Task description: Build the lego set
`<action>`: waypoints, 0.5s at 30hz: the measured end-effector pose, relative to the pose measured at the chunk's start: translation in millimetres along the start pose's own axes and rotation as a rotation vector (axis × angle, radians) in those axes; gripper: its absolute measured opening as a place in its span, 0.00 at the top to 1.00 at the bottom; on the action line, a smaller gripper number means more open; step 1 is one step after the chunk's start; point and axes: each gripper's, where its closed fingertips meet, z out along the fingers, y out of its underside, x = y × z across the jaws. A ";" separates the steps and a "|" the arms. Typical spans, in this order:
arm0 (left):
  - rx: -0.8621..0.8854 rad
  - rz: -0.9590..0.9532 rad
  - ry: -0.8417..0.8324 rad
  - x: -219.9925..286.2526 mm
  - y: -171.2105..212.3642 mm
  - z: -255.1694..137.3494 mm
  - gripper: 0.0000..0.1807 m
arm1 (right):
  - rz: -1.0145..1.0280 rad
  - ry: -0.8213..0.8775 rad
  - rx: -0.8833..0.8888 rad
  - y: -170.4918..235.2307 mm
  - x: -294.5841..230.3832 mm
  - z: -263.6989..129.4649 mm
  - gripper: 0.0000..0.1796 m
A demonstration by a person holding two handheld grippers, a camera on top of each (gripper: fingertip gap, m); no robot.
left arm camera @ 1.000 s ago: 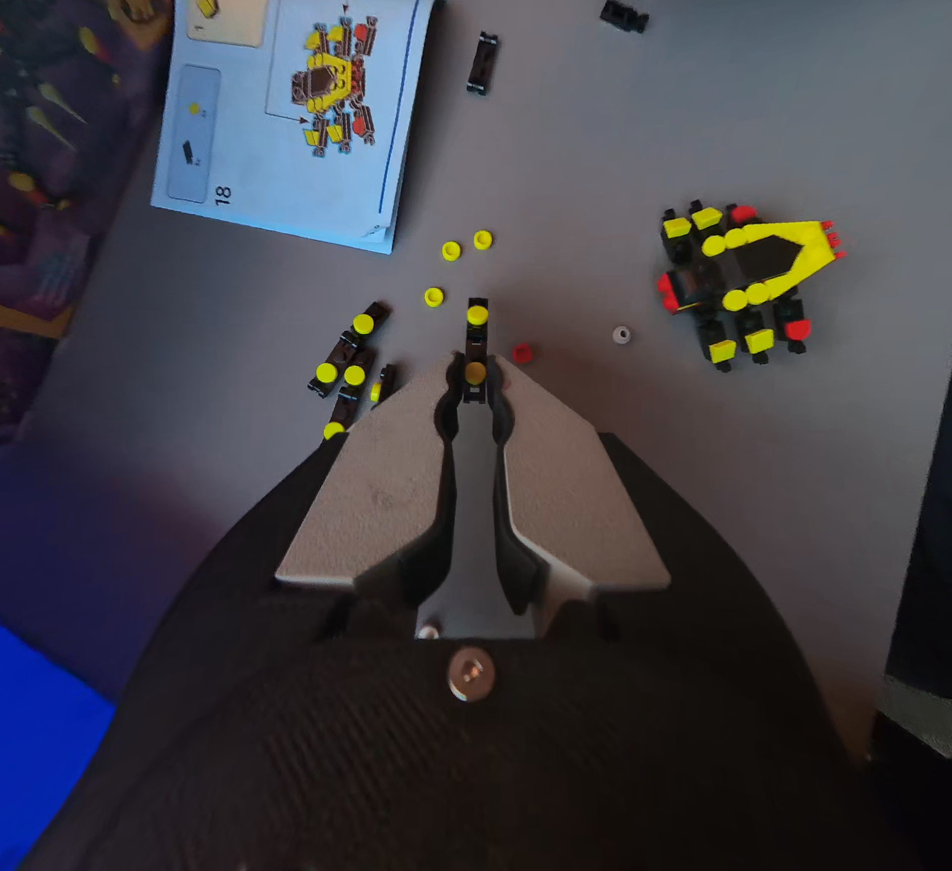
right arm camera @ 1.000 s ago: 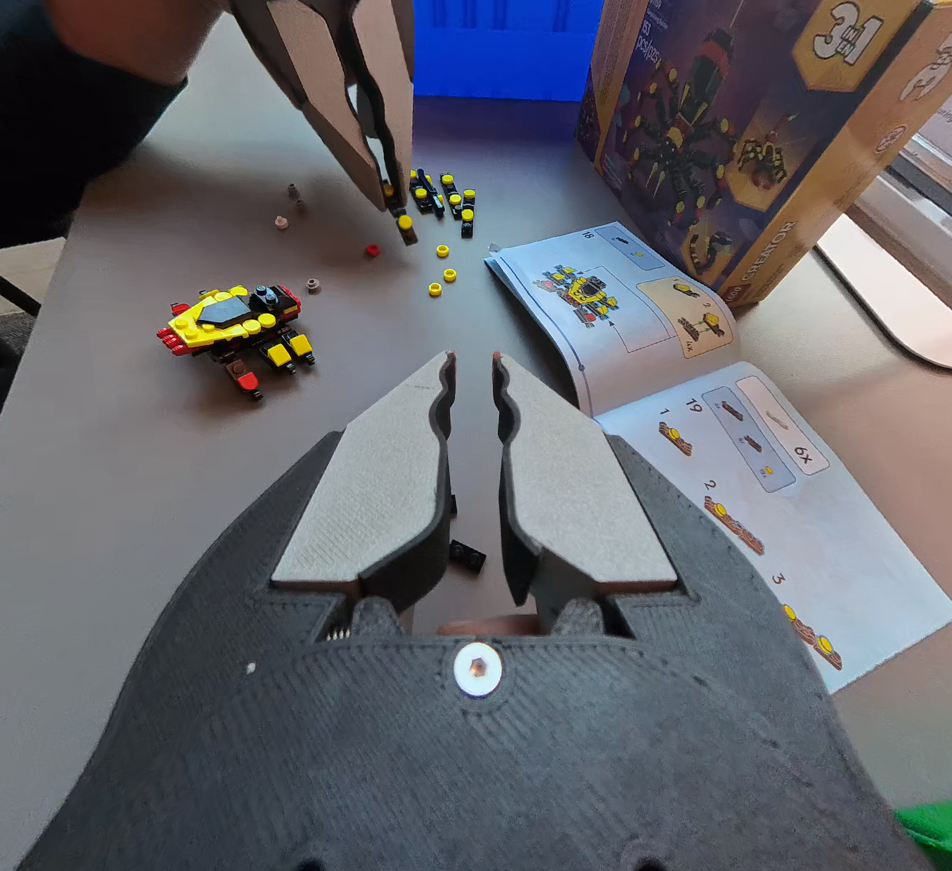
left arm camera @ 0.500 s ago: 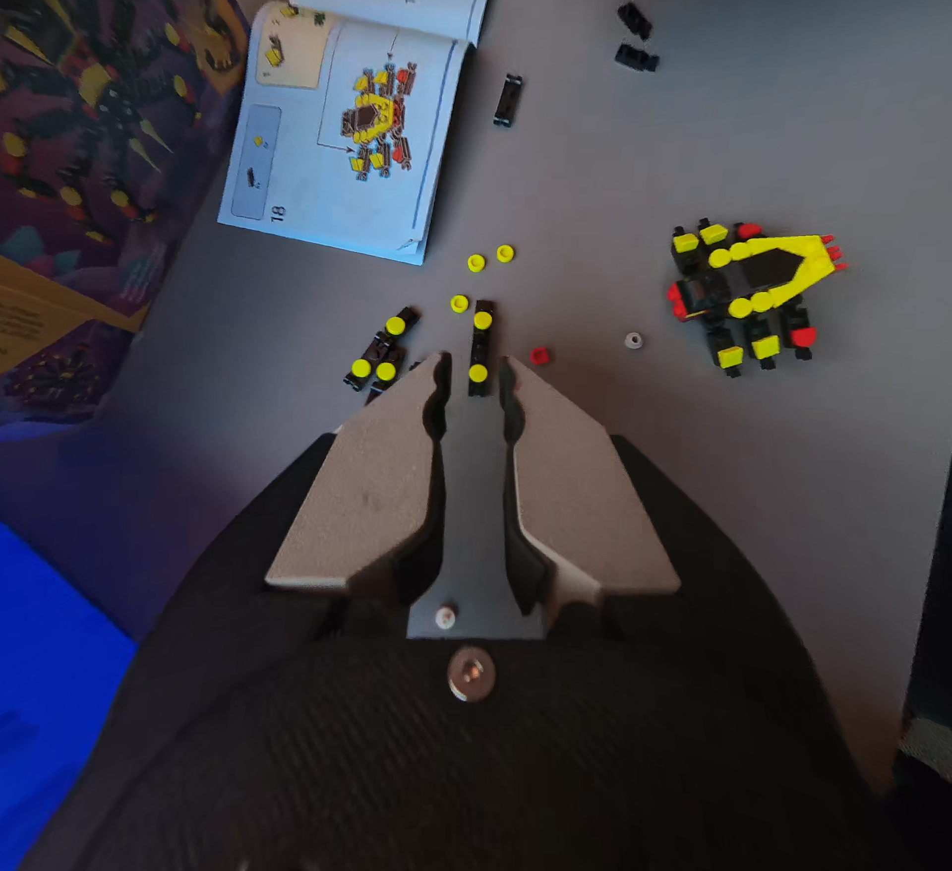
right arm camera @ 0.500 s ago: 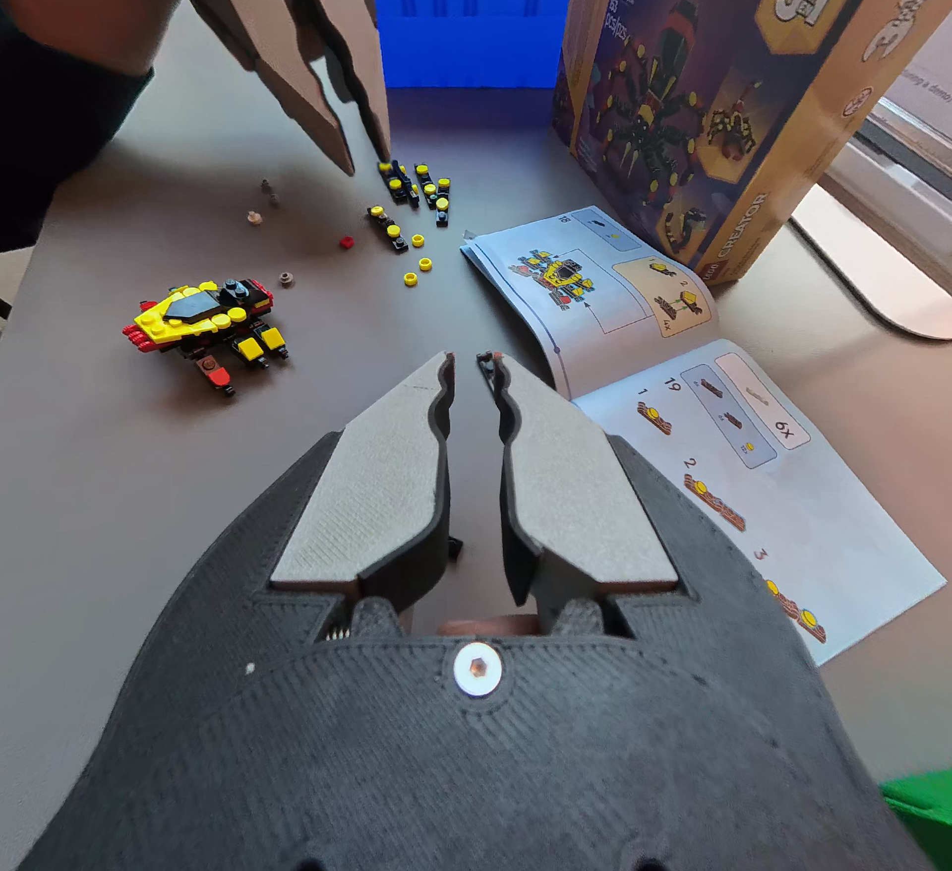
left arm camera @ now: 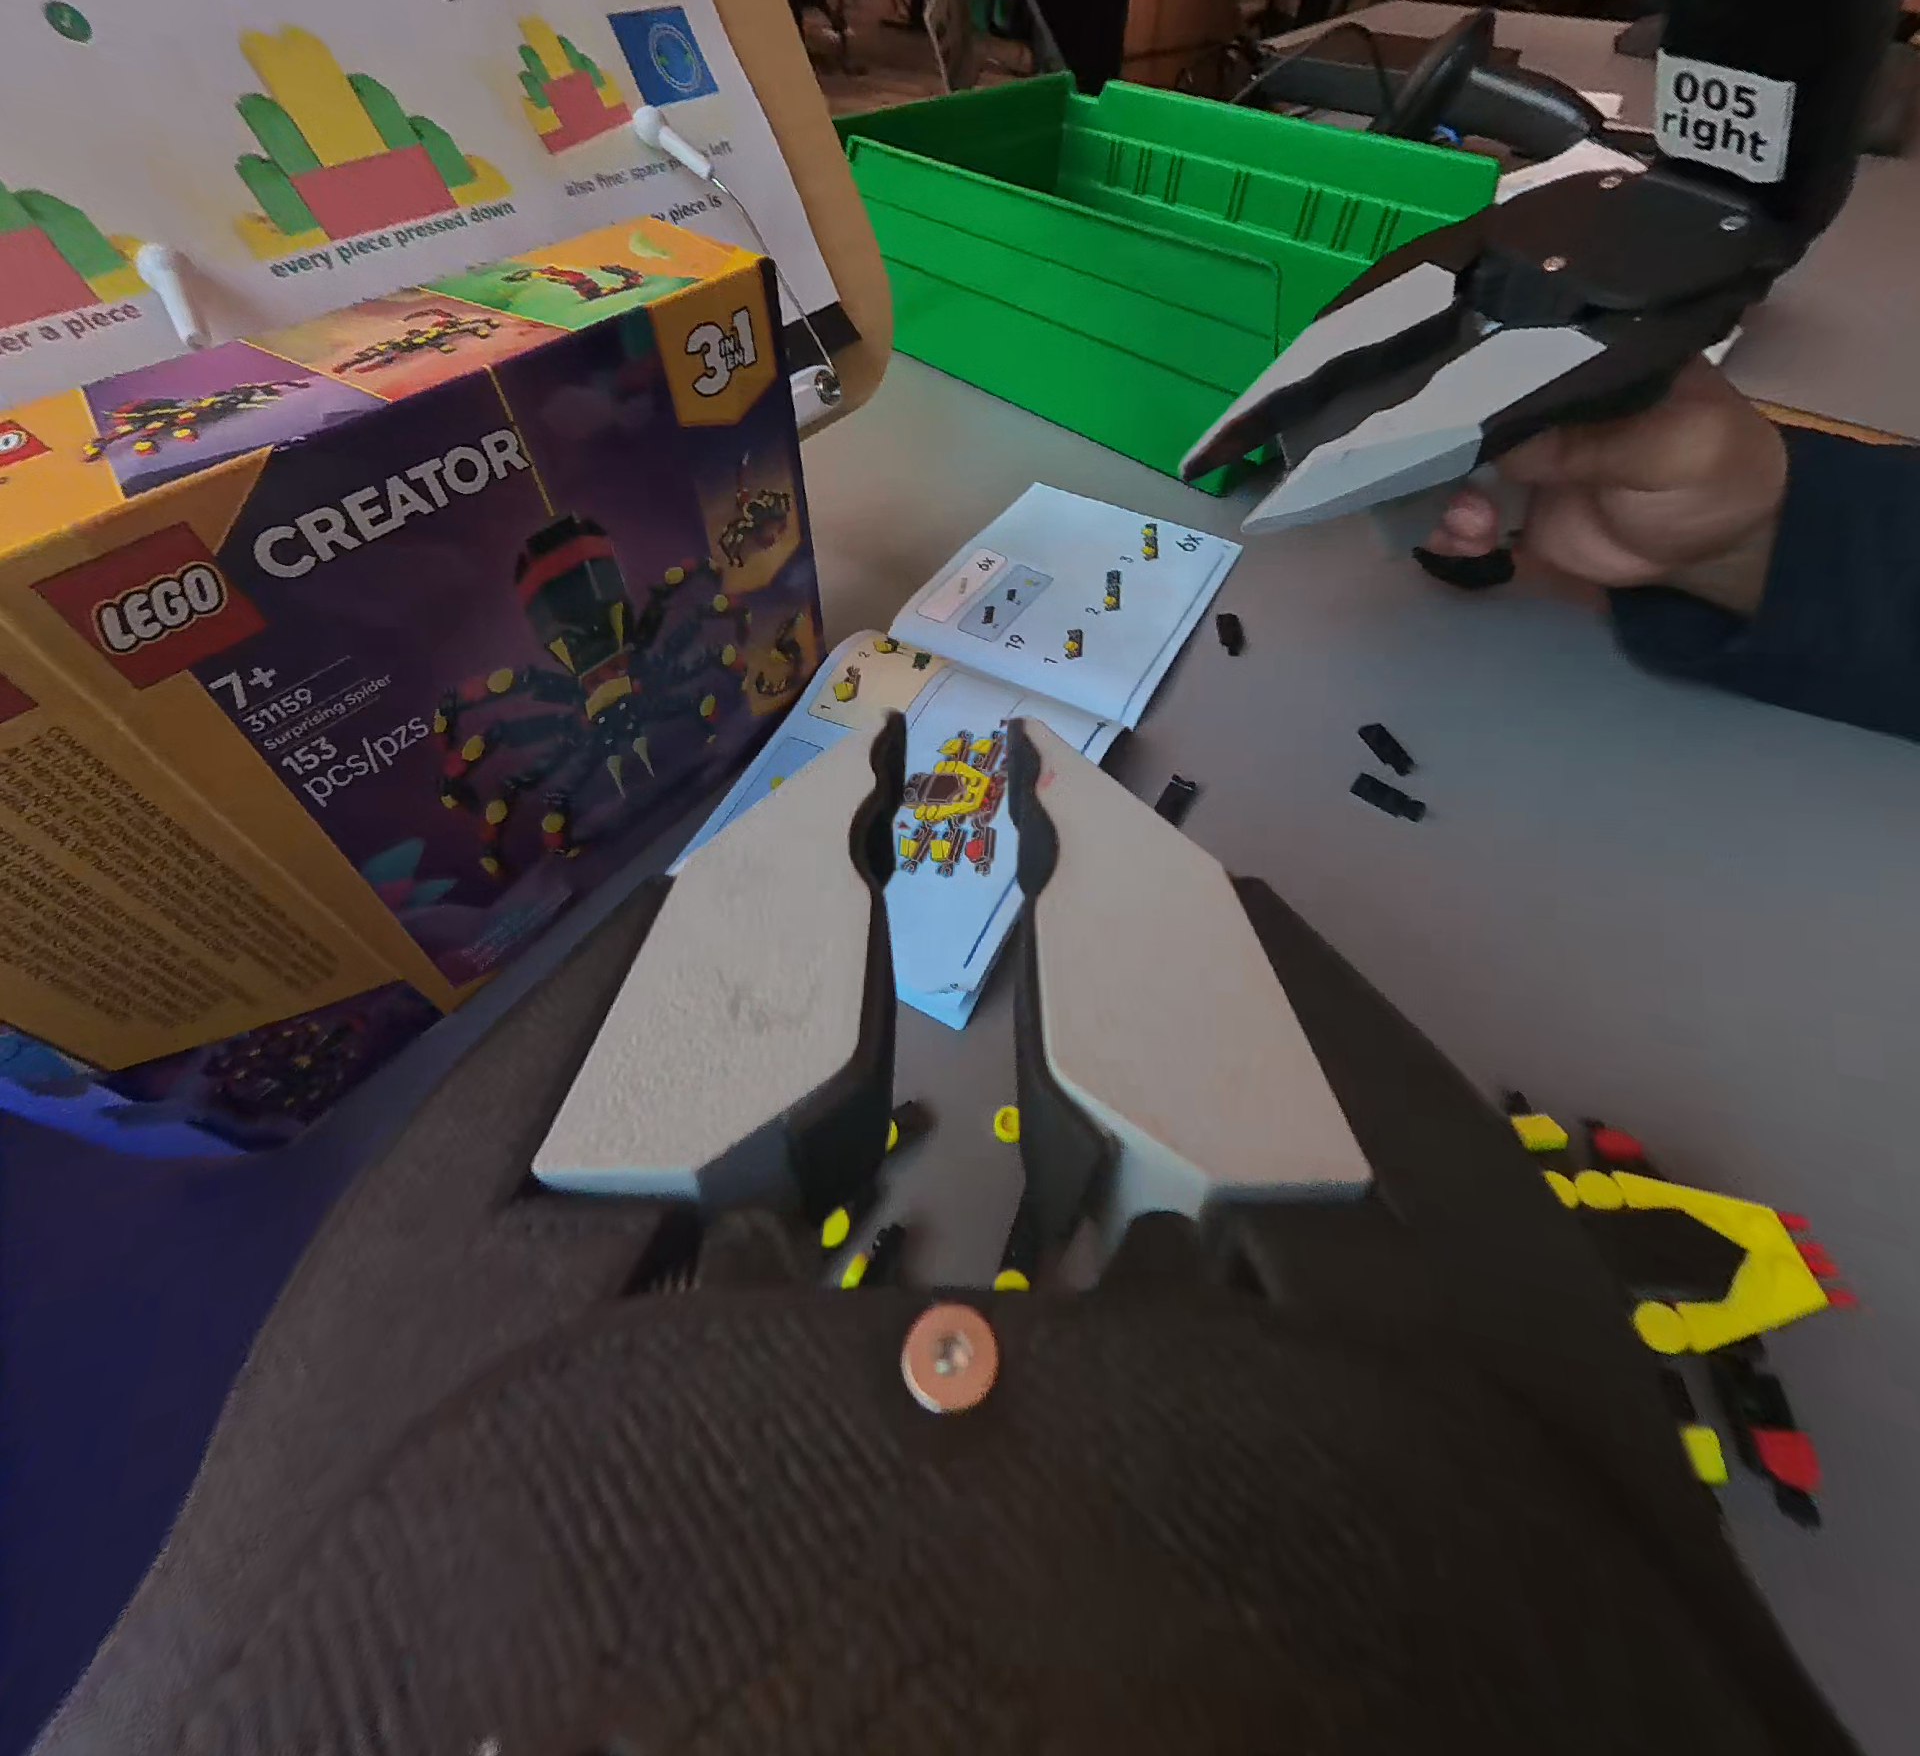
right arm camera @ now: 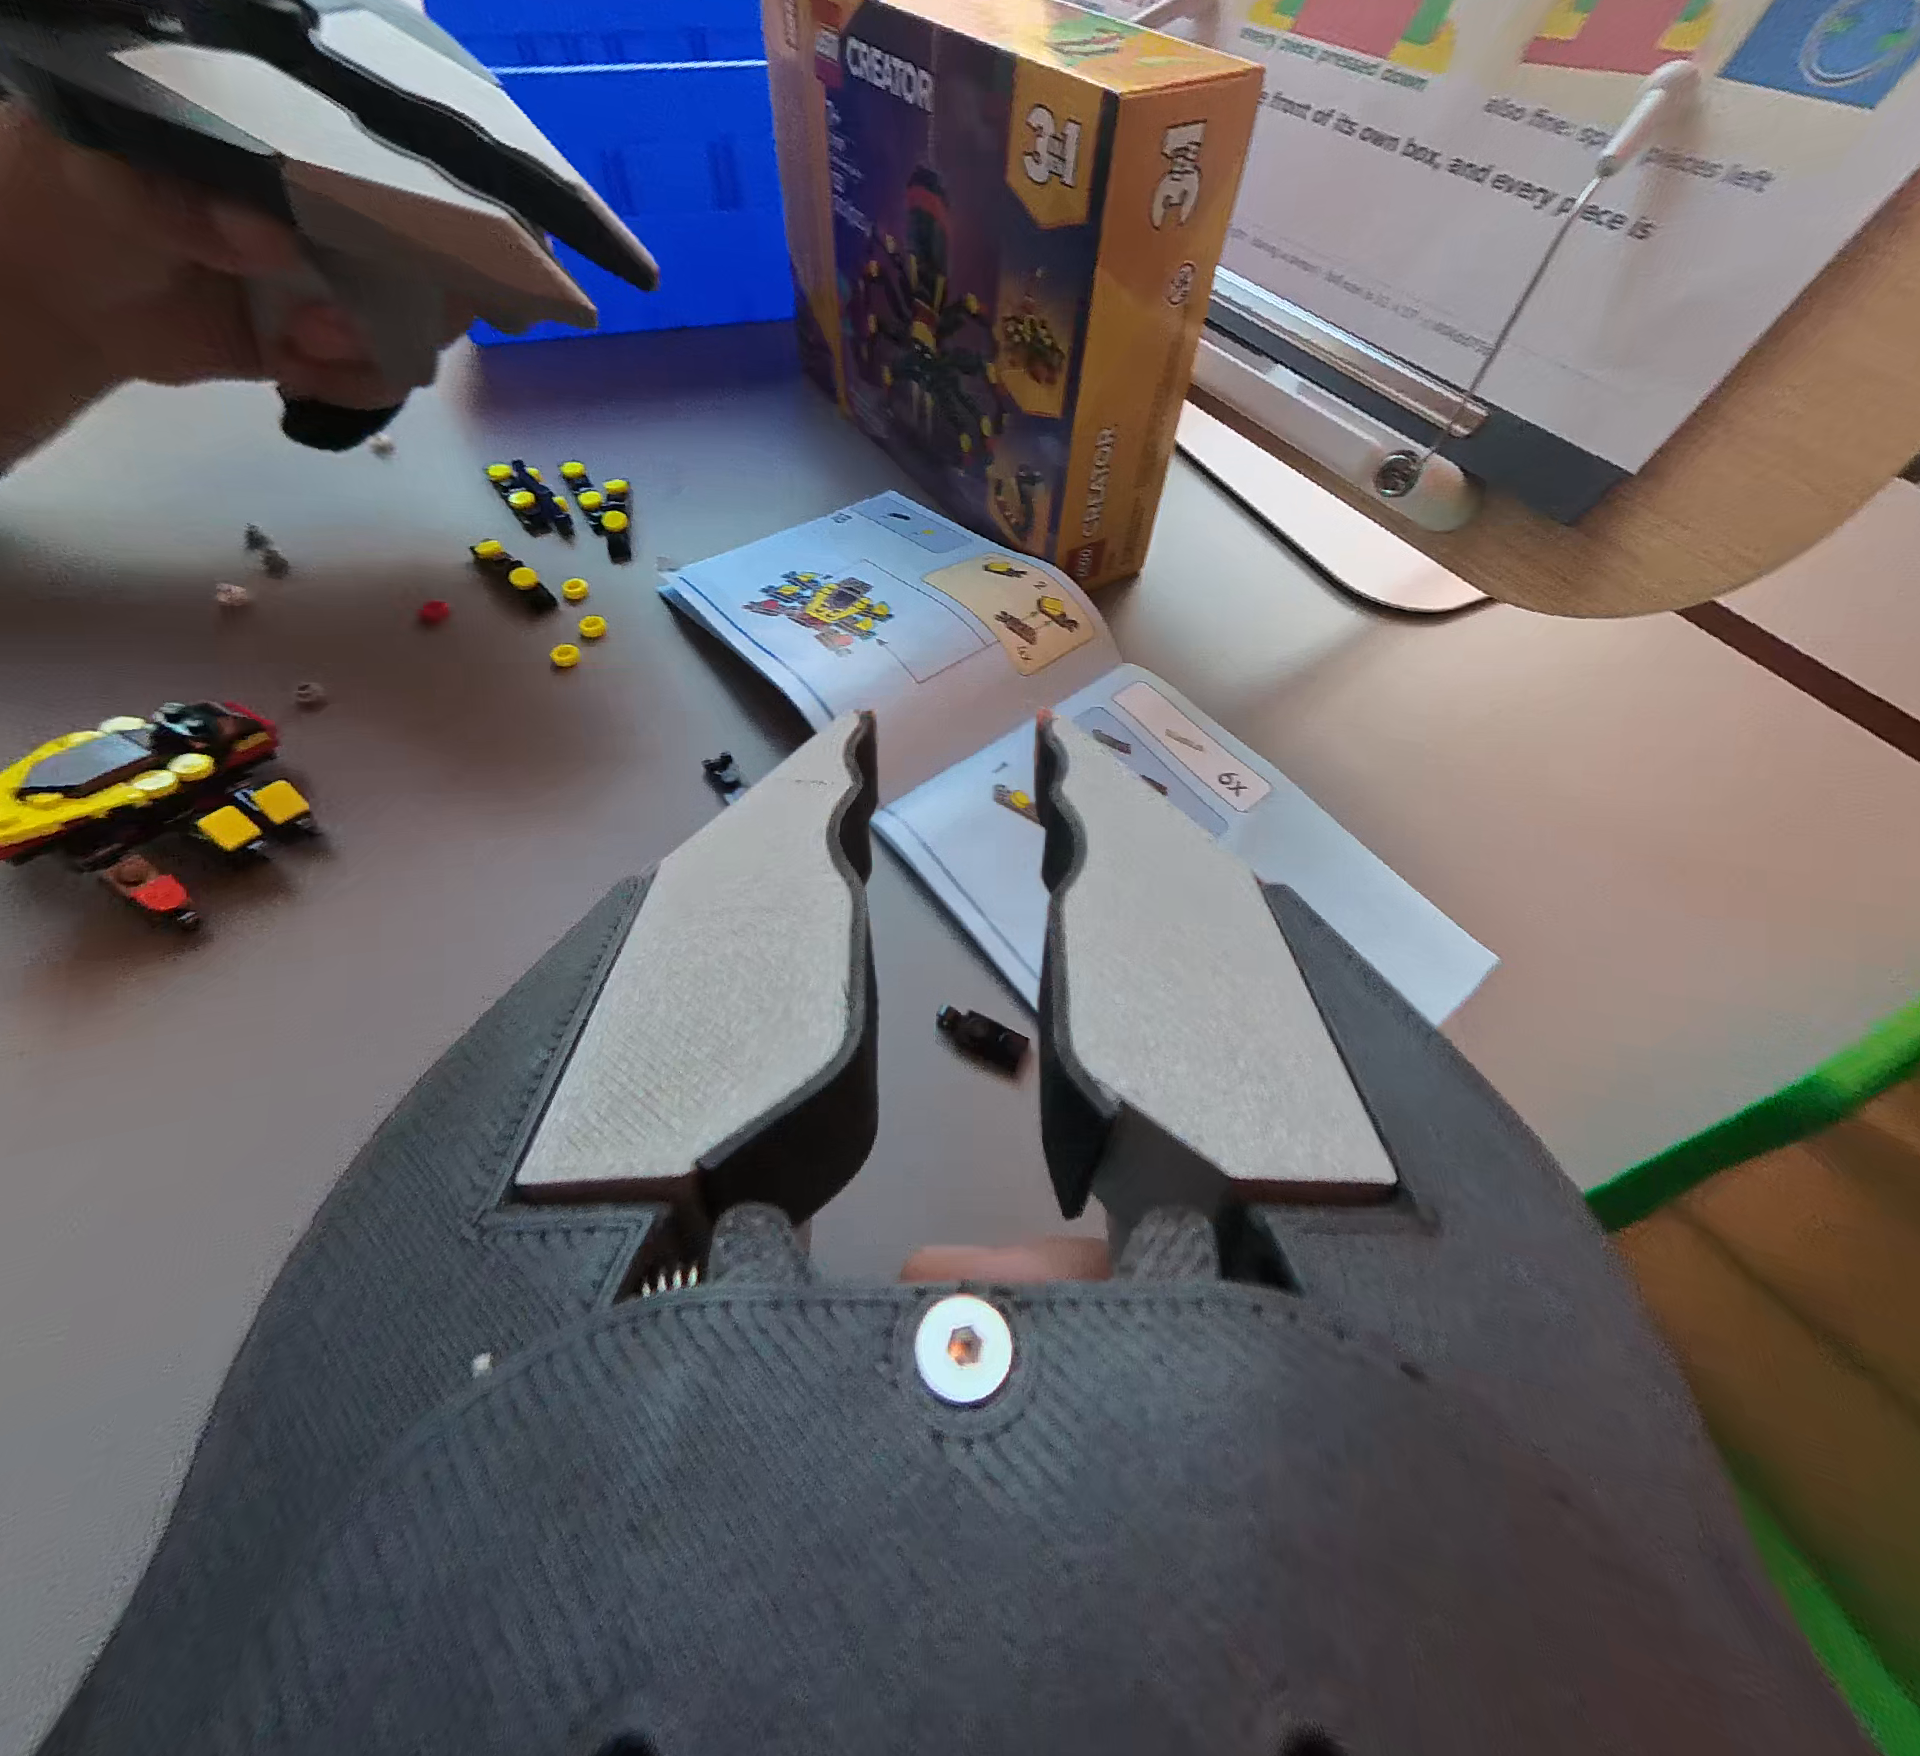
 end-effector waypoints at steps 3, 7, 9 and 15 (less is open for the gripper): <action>0.043 -0.018 -0.026 -0.2 -4.2 1.9 0.93 | -0.026 0.038 -0.022 3.6 4.6 0.9 0.84; 0.061 -0.046 -0.016 4.4 -2.7 6.4 0.93 | -0.037 0.050 -0.057 10.6 4.1 6.2 0.78; 0.029 -0.038 -0.015 6.6 5.1 11.9 0.91 | -0.034 0.052 -0.069 13.0 4.2 8.3 0.71; 0.006 -0.009 -0.033 9.8 12.3 18.9 0.90 | 0.032 0.048 -0.072 17.8 10.6 7.6 0.64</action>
